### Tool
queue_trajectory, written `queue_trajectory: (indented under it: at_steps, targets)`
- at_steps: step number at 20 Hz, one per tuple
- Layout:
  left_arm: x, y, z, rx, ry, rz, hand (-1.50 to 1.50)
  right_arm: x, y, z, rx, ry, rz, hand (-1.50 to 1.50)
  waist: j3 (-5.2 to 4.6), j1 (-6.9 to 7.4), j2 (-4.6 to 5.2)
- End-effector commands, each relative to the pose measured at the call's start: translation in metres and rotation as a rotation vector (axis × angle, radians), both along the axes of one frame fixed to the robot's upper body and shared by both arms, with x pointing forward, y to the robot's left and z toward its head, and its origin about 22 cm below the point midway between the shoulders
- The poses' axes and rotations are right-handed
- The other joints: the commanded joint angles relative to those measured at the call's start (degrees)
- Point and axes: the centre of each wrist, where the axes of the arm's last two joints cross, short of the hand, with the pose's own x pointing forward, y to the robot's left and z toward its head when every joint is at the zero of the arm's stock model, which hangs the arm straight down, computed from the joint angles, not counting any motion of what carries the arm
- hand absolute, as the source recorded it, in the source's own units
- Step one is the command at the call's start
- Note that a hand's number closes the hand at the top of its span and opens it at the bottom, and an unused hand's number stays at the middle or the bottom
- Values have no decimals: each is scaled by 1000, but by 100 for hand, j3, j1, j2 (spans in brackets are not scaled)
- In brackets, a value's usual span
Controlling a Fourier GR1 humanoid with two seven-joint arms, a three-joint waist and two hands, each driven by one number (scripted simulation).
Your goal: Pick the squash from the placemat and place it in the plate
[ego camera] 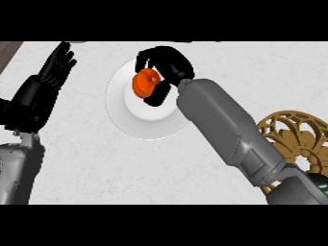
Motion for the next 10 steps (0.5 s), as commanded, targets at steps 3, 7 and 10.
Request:
queue_trajectory:
  at_steps: [3, 7, 10]
  targets:
    - [7, -8, 7, 12, -15, -40, 0, -6, -1, -23, 45, 97, -50, -150, 2, 218, 46]
    - [1, -21, 8, 0, -10, -55, 0, -7, 3, -16, 164, 133, -13, -150, 6, 344, 47]
    - [11, 8, 15, 2, -29, -36, 0, -7, -2, -22, 272, 105, -24, -150, 4, 304, 86]
